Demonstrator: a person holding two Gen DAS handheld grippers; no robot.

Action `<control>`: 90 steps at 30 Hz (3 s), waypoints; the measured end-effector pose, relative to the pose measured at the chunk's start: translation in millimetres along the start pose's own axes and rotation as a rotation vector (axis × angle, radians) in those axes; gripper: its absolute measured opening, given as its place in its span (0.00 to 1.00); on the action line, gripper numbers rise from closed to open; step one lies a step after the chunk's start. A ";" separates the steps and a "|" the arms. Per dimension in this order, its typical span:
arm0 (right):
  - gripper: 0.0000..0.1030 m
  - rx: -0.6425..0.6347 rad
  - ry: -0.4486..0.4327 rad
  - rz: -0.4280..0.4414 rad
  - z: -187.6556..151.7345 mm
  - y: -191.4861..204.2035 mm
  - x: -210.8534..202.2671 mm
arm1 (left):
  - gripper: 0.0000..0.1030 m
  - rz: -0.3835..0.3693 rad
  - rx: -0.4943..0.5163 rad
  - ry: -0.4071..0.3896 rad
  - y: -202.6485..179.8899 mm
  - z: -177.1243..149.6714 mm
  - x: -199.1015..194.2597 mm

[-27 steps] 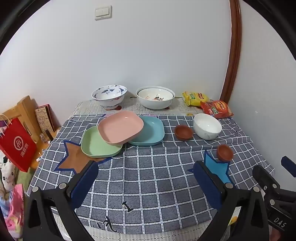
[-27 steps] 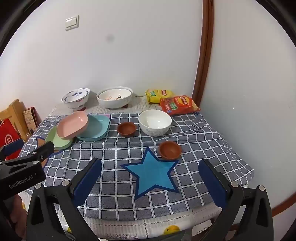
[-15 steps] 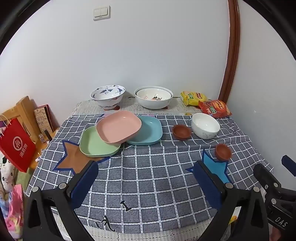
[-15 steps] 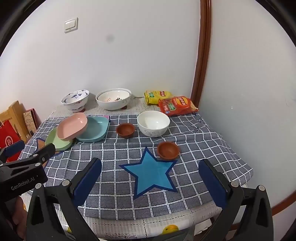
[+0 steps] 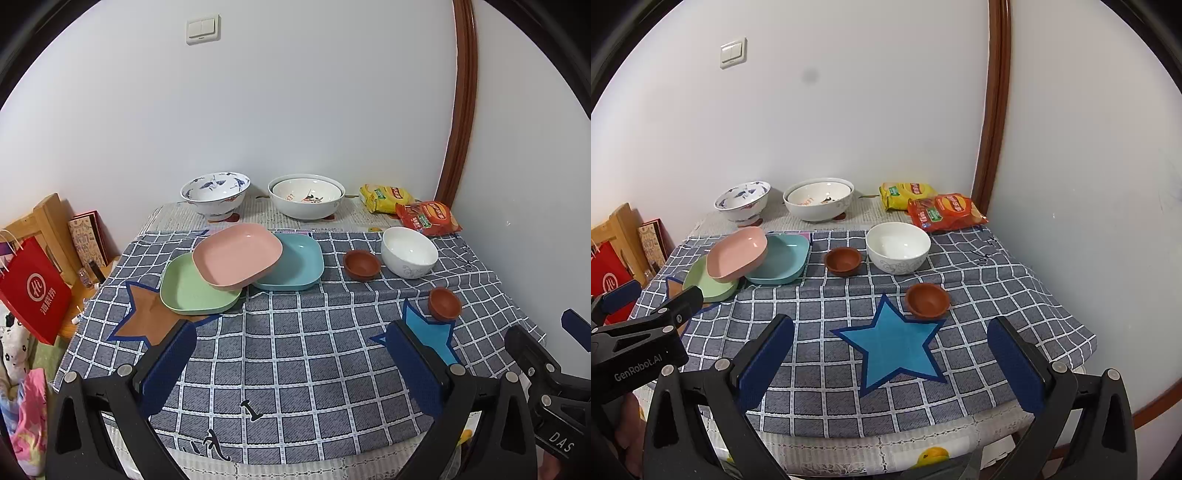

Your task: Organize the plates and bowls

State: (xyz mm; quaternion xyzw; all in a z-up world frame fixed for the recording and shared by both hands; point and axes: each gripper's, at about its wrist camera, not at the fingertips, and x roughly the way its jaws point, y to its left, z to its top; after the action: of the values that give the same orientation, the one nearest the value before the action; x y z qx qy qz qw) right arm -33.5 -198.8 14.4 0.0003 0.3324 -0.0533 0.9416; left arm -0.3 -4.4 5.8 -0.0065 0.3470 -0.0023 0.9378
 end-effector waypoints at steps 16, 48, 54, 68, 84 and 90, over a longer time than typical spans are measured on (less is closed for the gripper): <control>1.00 0.000 -0.008 0.000 -1.1 0.9 -2.3 | 1.00 0.000 0.004 -0.005 -0.9 0.5 -1.9; 1.00 0.007 -0.021 0.000 -4.2 0.3 -9.1 | 1.00 0.001 0.007 -0.011 -2.8 0.1 -4.9; 1.00 0.008 -0.021 0.004 -3.5 0.5 -10.0 | 1.00 0.003 0.011 -0.014 -3.1 1.8 -8.1; 1.00 0.008 -0.025 -0.001 -3.4 1.1 -10.7 | 1.00 0.010 0.022 -0.022 -3.2 2.1 -9.0; 1.00 0.006 -0.037 0.006 -5.9 9.6 9.6 | 1.00 0.003 0.026 0.004 0.9 0.4 17.0; 1.00 0.003 0.015 0.010 -4.8 14.5 36.6 | 0.99 -0.005 0.023 0.039 4.1 3.3 41.2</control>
State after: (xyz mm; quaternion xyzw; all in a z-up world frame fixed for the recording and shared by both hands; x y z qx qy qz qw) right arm -6.7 -187.9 -12.8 0.0037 0.3395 -0.0491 0.9393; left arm 33.1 -0.6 -18.5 0.0033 0.3652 -0.0088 0.9309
